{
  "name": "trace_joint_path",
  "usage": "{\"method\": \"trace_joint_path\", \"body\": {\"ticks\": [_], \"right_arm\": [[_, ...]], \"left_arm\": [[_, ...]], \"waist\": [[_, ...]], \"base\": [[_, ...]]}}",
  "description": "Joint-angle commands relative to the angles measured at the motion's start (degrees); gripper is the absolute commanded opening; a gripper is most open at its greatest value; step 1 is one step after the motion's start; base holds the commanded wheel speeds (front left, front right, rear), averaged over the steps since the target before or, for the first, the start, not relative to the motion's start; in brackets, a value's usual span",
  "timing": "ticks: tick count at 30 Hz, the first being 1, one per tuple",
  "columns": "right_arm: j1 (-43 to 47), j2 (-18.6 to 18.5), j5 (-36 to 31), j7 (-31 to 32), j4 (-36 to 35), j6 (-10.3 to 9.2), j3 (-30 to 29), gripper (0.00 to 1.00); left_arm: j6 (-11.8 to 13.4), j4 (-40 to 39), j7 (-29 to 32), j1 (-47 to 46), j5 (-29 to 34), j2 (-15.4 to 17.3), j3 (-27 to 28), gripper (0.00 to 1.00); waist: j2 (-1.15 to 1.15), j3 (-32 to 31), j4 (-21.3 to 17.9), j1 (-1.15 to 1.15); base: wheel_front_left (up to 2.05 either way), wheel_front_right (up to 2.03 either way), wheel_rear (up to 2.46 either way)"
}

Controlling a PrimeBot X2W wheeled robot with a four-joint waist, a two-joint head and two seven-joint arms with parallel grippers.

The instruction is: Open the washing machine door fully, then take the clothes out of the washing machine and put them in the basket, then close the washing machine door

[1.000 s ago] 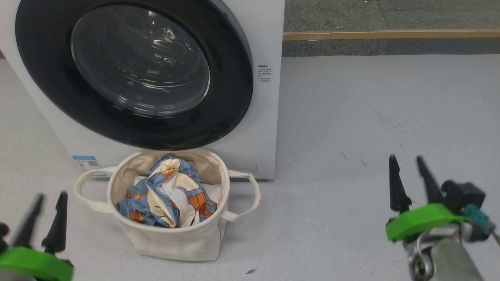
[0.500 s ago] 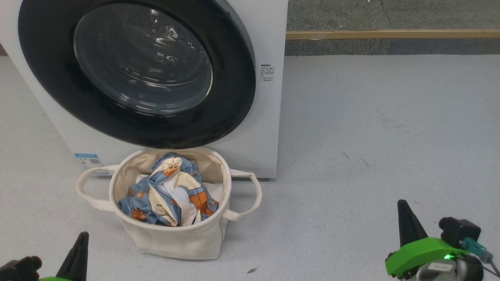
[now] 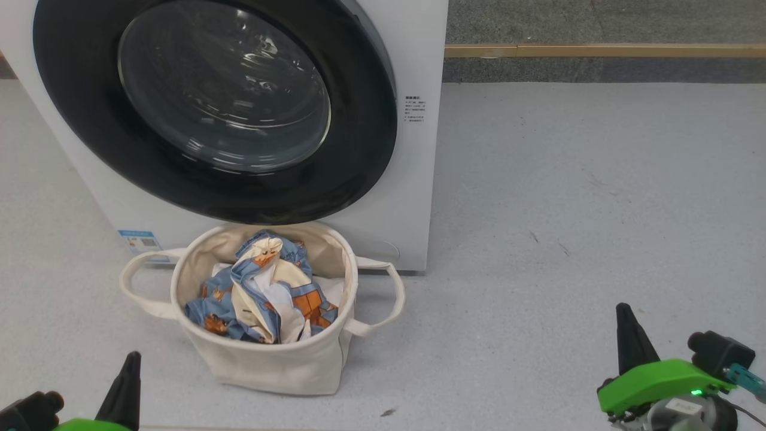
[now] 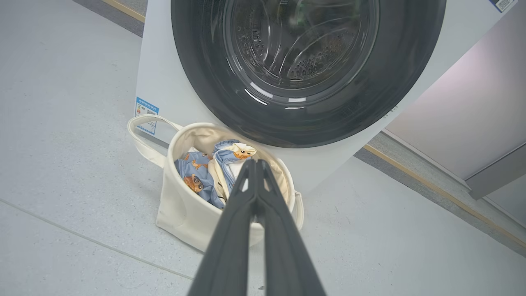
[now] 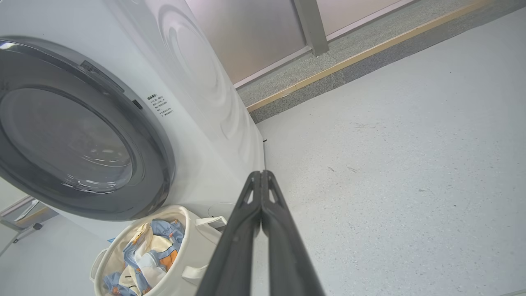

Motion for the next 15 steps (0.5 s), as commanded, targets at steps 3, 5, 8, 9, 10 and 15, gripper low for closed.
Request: {"method": "trace_joint_path", "body": {"ticks": [3, 5, 8, 9, 10, 15], "right_arm": [[-2.26, -0.22, 2.73, 0.62, -2.54, 0.10, -0.17, 0.00], [-2.17, -0.22, 4.00, 0.94, -2.74, 0.11, -0.23, 0.00], [-2.03, -0.21, 5.94, 1.43, -3.06, 0.12, -0.31, 0.00], [-1.99, -0.20, 6.58, 1.60, -3.16, 0.12, -0.33, 0.00], [-1.94, -0.20, 7.23, 1.76, -3.27, 0.12, -0.36, 0.00], [-1.72, -0.18, 10.45, 2.59, -3.79, 0.14, -0.50, 0.00]], "left_arm": [[-0.09, -2.24, 0.60, -2.57, -1.72, 0.47, 1.88, 0.00], [-0.10, -2.42, 0.92, -2.54, -2.54, 0.10, 2.15, 0.00], [-0.11, -2.69, 1.42, -2.50, -3.79, -0.47, 2.56, 0.00], [-0.11, -2.78, 1.59, -2.49, -4.21, -0.66, 2.69, 0.00], [-0.12, -2.87, 1.75, -2.48, -4.63, -0.85, 2.83, 0.00], [-0.13, -3.32, 2.58, -2.41, -6.72, -1.81, 3.51, 0.00]], "waist": [[0.00, 0.07, 0.13, -0.01], [0.00, 0.11, 0.22, -0.01], [0.00, 0.18, 0.35, -0.01], [0.00, 0.20, 0.39, -0.01], [0.00, 0.23, 0.44, -0.01], [0.00, 0.34, 0.66, -0.01]], "base": [[0.00, 0.00, 0.00], [0.00, 0.00, 0.00], [0.00, 0.00, 0.00], [0.00, 0.00, 0.00], [0.00, 0.00, 0.00], [0.00, 0.00, 0.00]]}}
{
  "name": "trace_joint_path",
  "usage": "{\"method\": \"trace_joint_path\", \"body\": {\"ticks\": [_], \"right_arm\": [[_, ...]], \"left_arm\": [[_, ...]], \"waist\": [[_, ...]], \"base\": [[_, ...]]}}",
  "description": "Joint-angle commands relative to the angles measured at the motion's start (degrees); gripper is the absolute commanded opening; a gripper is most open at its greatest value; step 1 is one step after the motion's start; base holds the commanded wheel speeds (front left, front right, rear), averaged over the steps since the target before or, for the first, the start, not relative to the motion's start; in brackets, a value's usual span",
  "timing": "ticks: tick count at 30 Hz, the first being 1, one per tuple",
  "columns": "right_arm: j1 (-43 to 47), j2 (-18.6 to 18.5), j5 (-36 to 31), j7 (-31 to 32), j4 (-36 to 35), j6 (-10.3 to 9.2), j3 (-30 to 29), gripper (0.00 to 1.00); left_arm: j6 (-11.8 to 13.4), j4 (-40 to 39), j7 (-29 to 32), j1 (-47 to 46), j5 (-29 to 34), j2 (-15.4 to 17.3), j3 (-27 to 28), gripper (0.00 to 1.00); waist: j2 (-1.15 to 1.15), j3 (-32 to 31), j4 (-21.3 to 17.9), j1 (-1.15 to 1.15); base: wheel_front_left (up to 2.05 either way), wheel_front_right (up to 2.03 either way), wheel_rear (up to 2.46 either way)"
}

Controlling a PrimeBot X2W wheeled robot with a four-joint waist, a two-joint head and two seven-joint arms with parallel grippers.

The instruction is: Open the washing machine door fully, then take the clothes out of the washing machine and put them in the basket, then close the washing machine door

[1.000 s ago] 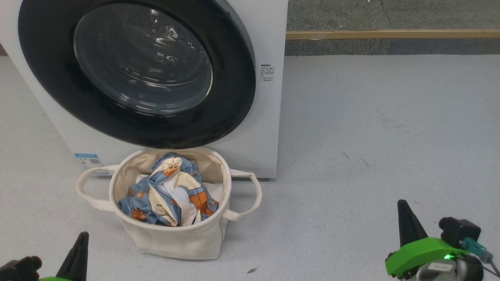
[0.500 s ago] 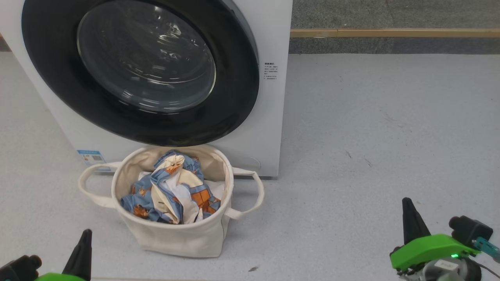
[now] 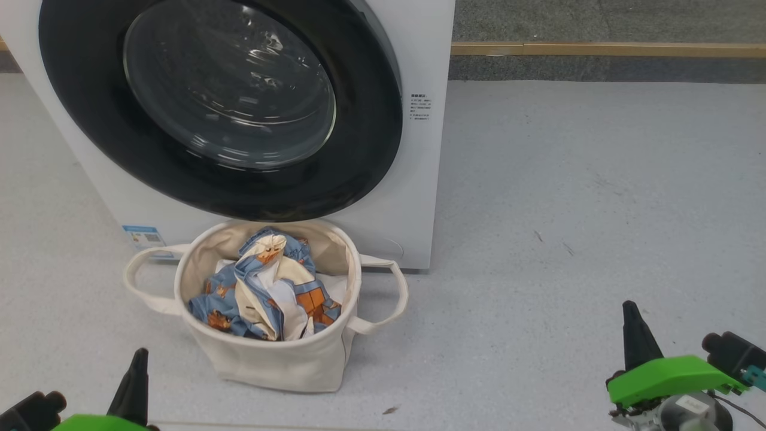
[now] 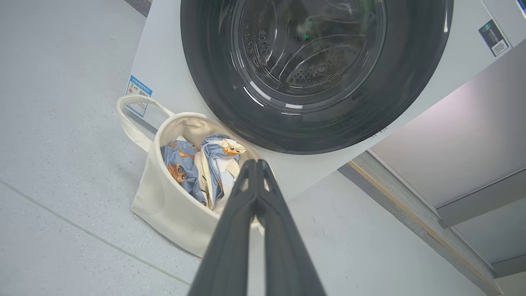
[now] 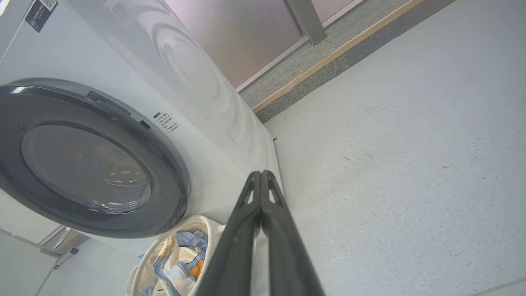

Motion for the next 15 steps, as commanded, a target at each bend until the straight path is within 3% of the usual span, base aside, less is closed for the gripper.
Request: {"method": "trace_joint_path", "body": {"ticks": [1, 15], "right_arm": [[-1.82, -0.20, 2.10, 0.57, -2.45, 0.14, 0.11, 0.00], [-1.20, -0.15, 11.13, 2.89, -3.91, 0.19, -0.28, 0.00]], "left_arm": [[-0.14, -2.18, 0.46, -2.42, -1.32, 0.63, 1.89, 0.00], [-0.19, -3.45, 2.79, -2.23, -7.16, -2.04, 3.80, 0.00]], "waist": [[0.00, 0.05, 0.09, 0.00], [0.00, 0.36, 0.70, 0.00]], "base": [[0.00, 0.00, 0.00], [0.00, 0.00, 0.00]]}}
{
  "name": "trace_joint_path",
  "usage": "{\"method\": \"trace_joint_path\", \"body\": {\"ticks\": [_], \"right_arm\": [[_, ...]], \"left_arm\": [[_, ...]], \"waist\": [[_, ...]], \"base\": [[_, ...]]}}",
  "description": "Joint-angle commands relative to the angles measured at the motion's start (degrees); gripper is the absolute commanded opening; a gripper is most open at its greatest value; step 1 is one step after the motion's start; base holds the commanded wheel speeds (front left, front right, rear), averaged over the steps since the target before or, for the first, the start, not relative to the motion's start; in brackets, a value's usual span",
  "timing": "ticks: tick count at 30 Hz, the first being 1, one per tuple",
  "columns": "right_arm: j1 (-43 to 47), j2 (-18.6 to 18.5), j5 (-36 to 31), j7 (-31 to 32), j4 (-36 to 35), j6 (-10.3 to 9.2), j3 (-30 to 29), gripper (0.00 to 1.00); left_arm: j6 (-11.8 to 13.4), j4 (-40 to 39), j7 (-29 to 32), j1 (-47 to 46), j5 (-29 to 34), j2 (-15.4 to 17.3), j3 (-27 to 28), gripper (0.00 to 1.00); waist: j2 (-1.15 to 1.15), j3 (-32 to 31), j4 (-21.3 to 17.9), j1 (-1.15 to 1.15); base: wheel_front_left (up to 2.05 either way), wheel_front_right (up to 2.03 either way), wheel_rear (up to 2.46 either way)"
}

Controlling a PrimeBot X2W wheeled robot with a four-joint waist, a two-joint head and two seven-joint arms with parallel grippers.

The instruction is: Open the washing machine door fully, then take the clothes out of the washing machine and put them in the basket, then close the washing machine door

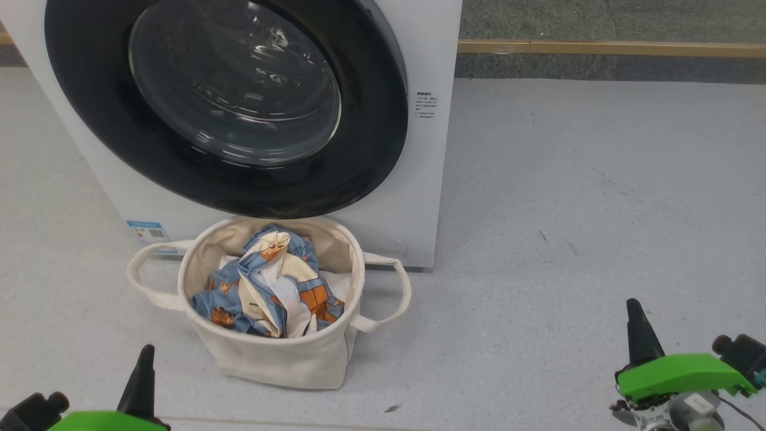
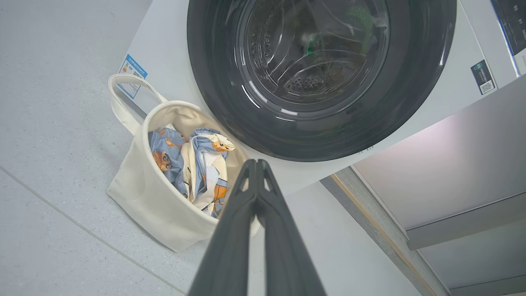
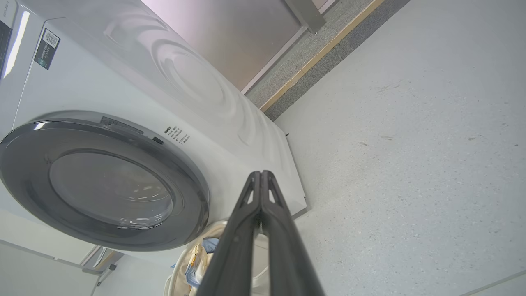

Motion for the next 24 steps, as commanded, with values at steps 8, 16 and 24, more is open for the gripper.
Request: {"method": "trace_joint_path", "body": {"ticks": [8, 16, 24], "right_arm": [[-1.07, -0.13, 5.84, 1.54, -2.95, 0.21, 0.01, 0.00], [-0.72, -0.10, 11.01, 2.86, -3.79, 0.23, -0.21, 0.00], [-0.37, -0.07, 16.17, 4.18, -4.63, 0.26, -0.43, 0.00]], "left_arm": [[-0.21, -2.72, 1.52, -2.15, -3.86, -0.72, 2.75, 0.00], [-0.24, -3.44, 2.85, -2.04, -7.20, -2.24, 3.84, 0.00], [-0.26, -4.17, 4.18, -1.93, -10.54, -3.76, 4.94, 0.00]], "waist": [[0.00, 0.18, 0.35, 0.00], [0.00, 0.36, 0.70, 0.00], [0.00, 0.54, 1.05, 0.00]], "base": [[0.00, 0.00, 0.00], [0.00, 0.00, 0.00], [0.00, 0.00, 0.00]]}}
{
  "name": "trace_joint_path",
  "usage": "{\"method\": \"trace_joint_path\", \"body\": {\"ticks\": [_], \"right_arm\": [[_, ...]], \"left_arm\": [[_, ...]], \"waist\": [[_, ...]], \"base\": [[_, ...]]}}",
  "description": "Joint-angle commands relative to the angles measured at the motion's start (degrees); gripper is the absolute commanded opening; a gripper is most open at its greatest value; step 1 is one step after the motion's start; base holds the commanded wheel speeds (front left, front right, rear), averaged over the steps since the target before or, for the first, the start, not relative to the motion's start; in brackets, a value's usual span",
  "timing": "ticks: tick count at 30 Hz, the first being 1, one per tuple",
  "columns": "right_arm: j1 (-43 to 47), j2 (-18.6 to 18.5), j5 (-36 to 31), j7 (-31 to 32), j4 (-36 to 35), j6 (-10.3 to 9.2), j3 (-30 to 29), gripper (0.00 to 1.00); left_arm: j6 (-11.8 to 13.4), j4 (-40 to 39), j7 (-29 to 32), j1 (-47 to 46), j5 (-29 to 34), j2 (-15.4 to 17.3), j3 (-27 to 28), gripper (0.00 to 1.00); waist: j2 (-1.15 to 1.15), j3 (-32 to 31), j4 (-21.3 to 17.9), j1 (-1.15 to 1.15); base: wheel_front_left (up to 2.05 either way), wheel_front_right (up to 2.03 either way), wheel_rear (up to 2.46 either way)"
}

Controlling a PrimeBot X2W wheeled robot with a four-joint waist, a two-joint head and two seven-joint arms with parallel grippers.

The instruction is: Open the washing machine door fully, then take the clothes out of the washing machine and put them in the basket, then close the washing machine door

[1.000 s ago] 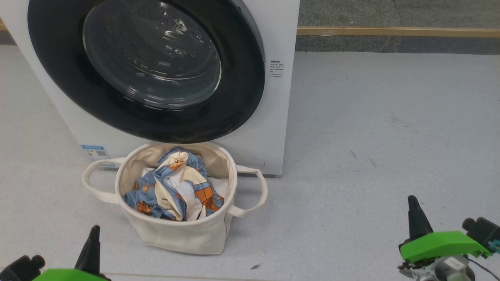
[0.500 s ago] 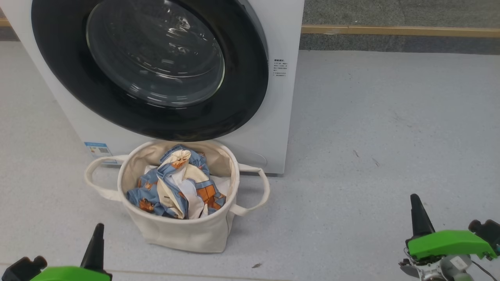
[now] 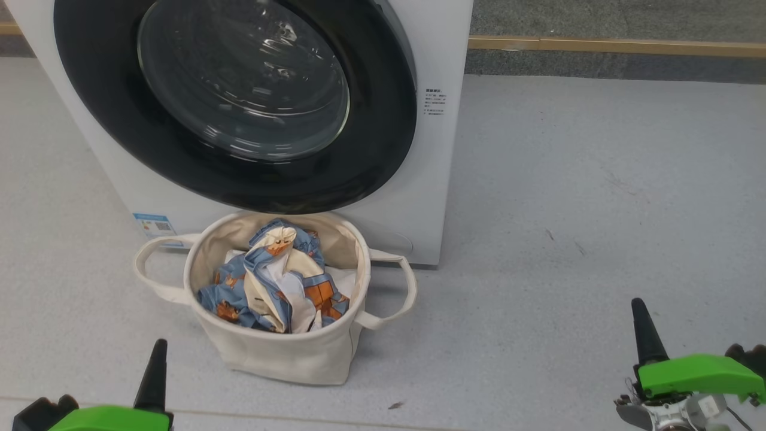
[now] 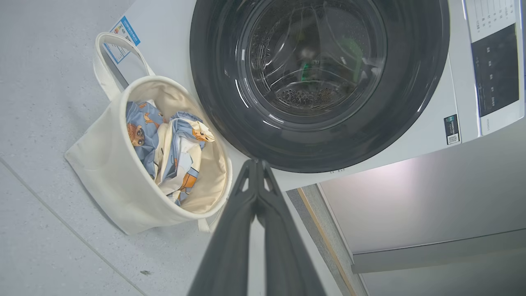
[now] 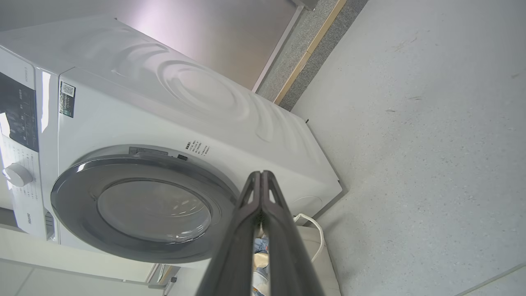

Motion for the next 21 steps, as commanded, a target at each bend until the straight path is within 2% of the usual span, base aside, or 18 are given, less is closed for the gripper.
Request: {"method": "trace_joint_path", "body": {"ticks": [1, 21], "right_arm": [[-0.98, -0.09, 1.48, 0.33, -2.37, 0.26, 0.61, 0.00], [-0.05, -0.01, 15.01, 3.79, -4.56, 0.33, 0.03, 0.00]], "left_arm": [[-0.27, -2.27, 0.47, -1.96, -0.99, 0.42, 2.10, 0.00], [-0.34, -4.17, 3.95, -1.68, -9.74, -3.58, 4.96, 0.00]], "waist": [[0.00, 0.02, 0.04, 0.00], [0.00, 0.50, 0.97, 0.00]], "base": [[0.00, 0.00, 0.00], [0.00, 0.00, 0.00]]}}
